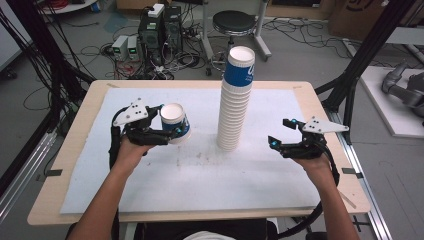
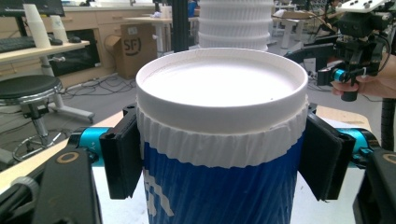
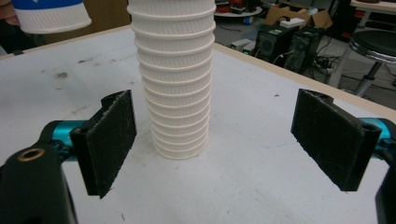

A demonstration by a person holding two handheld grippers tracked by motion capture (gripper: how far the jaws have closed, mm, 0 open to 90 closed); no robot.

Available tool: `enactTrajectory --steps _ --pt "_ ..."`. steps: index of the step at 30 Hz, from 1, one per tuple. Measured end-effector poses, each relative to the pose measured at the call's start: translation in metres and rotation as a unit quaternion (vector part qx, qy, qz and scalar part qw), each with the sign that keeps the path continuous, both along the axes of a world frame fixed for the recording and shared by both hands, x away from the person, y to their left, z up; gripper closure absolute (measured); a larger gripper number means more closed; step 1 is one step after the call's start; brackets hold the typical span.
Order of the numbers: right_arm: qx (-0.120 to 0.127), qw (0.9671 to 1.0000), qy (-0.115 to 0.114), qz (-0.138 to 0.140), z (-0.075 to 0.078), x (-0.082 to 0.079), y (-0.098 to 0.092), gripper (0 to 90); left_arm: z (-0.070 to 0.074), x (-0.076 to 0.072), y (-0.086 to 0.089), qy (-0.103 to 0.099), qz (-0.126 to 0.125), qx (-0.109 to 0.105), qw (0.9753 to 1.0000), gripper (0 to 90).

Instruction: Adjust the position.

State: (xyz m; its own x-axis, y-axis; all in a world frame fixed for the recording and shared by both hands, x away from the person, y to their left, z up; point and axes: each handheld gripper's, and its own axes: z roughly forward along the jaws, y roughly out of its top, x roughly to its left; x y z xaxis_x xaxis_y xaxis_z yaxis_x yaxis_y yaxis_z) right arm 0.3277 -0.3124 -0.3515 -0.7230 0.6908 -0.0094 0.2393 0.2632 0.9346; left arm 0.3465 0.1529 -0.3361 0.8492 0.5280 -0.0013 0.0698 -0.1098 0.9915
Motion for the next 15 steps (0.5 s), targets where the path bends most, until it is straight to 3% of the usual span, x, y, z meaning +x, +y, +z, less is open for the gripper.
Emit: enactTrajectory --steps 7,15 --pt "-0.002 1.0 0.005 0.004 -0.005 -0.007 0.011 14.4 -0.001 -0.004 -0.005 -0.002 -0.018 0.002 0.9998 26.2" --pt "-0.005 0.9998 0.001 0.022 -0.006 -0.009 0.025 14.4 -0.002 -0.012 -0.009 -0.007 -0.021 0.0 0.9998 26.1"
